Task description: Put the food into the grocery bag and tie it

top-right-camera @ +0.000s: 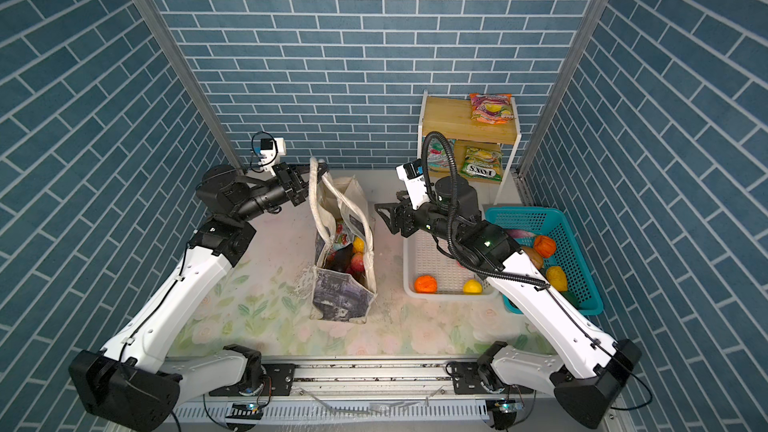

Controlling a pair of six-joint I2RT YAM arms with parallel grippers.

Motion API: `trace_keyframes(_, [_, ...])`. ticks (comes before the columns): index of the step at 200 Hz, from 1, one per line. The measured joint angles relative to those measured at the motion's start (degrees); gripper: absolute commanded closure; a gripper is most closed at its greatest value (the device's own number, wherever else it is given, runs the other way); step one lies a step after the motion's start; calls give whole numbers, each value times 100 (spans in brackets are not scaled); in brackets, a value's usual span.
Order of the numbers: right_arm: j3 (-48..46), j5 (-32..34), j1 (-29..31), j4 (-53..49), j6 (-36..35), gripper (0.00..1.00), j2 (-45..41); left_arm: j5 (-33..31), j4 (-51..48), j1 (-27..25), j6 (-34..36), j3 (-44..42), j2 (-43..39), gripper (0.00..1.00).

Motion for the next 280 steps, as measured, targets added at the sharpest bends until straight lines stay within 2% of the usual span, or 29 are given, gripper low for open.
trace_keyframes(20, [-212,-339,-133,299,-2,65,203,81,-118,4,20,133,42,100])
trace_keyframes(44, [-387,-848,-238,750,37,76,564,223,-310,7,37,341,140,100])
trace_keyframes(60, [-479,-1270,-264,1108,39,80,802,315,-393,7,44,422,197,100])
trace_keyframes(88, [-662,-1987,-284,1958,262,83,1113,431,-437,7,55,516,317,100])
trace_keyframes(148, [-1401,-3126,-284,4564,1521,82,1495,494,-251,7,26,640,664,100])
trace_keyframes(207, [-1510,-3534,-273,6771,2924,74,1790,498,-7,7,20,623,756,100])
trace_keyframes(237, [-1510,-3567,-190,7453,3460,69,1958,498,50,7,57,588,772,100])
trace_keyframes(280, [-1344,-3541,42,7768,3716,64,2181,529,98,7,142,568,809,100])
